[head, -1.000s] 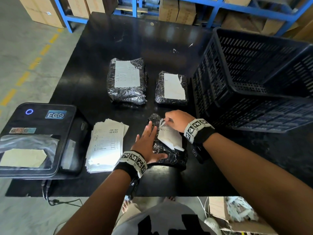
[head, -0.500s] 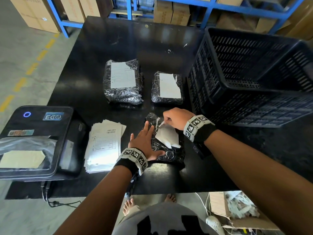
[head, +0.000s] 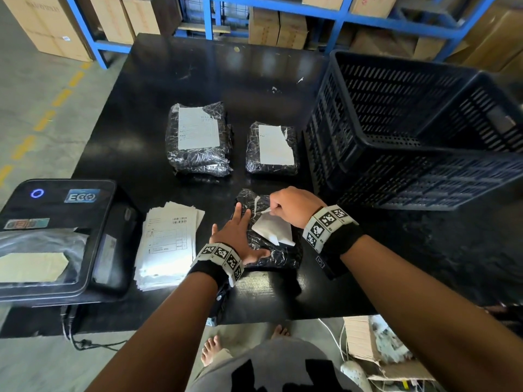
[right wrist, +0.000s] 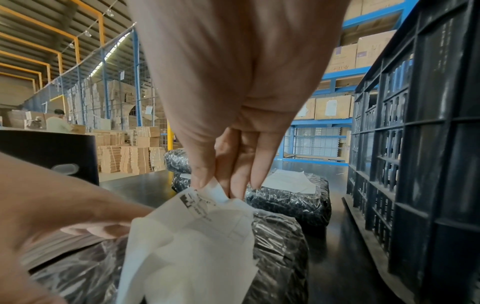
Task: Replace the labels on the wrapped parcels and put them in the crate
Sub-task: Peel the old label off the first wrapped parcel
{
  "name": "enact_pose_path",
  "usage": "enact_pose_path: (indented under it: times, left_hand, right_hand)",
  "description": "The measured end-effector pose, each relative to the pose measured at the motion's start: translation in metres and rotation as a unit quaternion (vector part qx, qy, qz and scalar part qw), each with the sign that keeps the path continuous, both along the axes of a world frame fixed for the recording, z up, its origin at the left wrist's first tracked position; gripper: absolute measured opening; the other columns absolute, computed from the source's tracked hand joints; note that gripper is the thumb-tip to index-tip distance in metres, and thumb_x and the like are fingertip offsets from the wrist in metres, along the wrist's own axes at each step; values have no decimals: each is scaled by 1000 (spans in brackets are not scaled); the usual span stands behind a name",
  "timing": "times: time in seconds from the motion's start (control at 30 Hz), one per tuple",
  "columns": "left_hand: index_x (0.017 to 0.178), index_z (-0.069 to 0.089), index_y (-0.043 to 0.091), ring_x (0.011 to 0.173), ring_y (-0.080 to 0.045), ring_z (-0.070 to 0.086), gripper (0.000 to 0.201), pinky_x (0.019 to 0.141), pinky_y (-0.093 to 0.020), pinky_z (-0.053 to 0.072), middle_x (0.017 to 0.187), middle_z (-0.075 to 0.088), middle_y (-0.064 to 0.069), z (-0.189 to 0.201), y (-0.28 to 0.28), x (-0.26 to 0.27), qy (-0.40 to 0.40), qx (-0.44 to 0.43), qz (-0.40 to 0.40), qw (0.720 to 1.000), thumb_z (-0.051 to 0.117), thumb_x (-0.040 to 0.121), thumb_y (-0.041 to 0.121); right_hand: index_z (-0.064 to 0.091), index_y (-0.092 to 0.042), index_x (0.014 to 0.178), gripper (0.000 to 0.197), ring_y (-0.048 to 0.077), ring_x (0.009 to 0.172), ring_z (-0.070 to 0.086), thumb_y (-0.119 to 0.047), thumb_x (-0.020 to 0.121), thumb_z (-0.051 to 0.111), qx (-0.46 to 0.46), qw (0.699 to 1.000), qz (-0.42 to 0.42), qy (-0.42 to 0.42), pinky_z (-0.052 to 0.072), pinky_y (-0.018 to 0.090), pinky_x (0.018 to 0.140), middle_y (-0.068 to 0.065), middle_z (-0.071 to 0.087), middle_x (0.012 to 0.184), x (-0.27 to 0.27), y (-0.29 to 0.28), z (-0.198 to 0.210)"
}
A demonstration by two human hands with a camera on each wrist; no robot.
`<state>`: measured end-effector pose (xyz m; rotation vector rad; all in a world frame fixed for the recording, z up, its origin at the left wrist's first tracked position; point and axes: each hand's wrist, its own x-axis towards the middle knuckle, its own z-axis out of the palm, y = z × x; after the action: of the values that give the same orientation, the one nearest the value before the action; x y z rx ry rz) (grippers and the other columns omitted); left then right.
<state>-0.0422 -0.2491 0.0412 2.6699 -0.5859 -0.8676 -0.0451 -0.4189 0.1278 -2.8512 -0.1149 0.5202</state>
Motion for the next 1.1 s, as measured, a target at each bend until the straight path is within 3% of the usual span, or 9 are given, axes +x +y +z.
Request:
enact_pose_path:
  times: [0.27, 0.43, 0.7, 0.77, 0.8, 0.87, 0.93, 1.0, 1.1]
  left_hand:
    - [152, -4, 24, 147, -16, 1, 117, 117, -53, 4, 156, -24, 6, -2, -1, -2, -9, -24, 10, 1000, 66, 69, 67]
    - [152, -1, 24, 147, -18, 2, 116, 116, -54, 5, 157, -22, 5, -3, -2, 0, -13, -27, 8, 1000, 67, 68, 67]
    - [152, -1, 25, 147, -17, 3, 117, 116, -54, 7, 156, -24, 7, -7, -1, 1, -9, -32, 13, 999, 68, 67, 68]
    - [152, 0, 25, 147, -18, 4, 117, 117, -54, 7, 156, -24, 7, -8, -1, 2, -8, -37, 13, 999, 68, 67, 67]
    - [152, 0, 25, 147, -18, 4, 117, 117, -54, 7, 156, -24, 7, -8, -1, 2, -6, -42, 14, 999, 68, 66, 67]
    - [152, 0, 25, 147, -18, 4, 117, 117, -54, 6, 156, -24, 8, -9, -1, 2, -1, -49, 16, 999, 69, 66, 66]
    - [152, 0, 26, 147, -18, 4, 118, 117, -54, 6, 156, -25, 8, -10, 0, 2, -1, -55, 18, 998, 69, 66, 67]
    - [152, 0, 26, 147, -18, 4, 118, 117, -55, 6, 156, -25, 8, -10, 0, 3, 0, -59, 18, 998, 69, 65, 67]
    - [152, 0, 26, 147, -17, 6, 117, 116, -55, 8, 156, -24, 8, -10, 0, 3, 1, -58, 16, 998, 69, 66, 67]
  right_hand:
    - [61, -6, 81, 21, 21, 72, 57, -22, 94, 58, 42, 998, -25, -26, 43, 31, 65, 3, 62, 80, -25, -6, 7]
    - [54, -19, 66, 26, 20, 72, 59, -22, 91, 58, 54, 996, -57, -47, 50, 36, 70, -2, 61, 74, -38, -8, 4]
    - [64, -11, 83, 15, 27, 80, 64, -22, 89, 55, 46, 995, -76, -40, 52, 38, 71, 6, 68, 85, -45, -6, 8]
    - [64, -17, 103, 18, 26, 90, 66, -26, 89, 58, 63, 991, -109, -40, 54, 40, 79, 5, 70, 98, -45, -8, 8]
    - [57, -21, 122, 33, 24, 93, 65, -28, 90, 59, 71, 989, -124, -37, 54, 40, 82, 3, 69, 103, -45, -11, 7]
    - [15, -34, 151, 77, 23, 81, 65, -24, 90, 60, 83, 988, -123, -36, 54, 40, 71, 2, 68, 94, -45, -15, 6]
    - [-9, -39, 151, 93, 25, 72, 62, -16, 90, 57, 73, 990, -116, -47, 53, 43, 64, 7, 66, 84, -40, -15, 2]
    - [16, -30, 153, 74, 26, 96, 61, -15, 92, 54, 20, 993, -109, -51, 53, 45, 81, 7, 65, 104, -31, -16, -3]
    - [70, -20, 112, 23, 23, 119, 47, -21, 91, 61, -26, 992, -61, -107, 42, 40, 99, 1, 59, 122, -26, -17, -10]
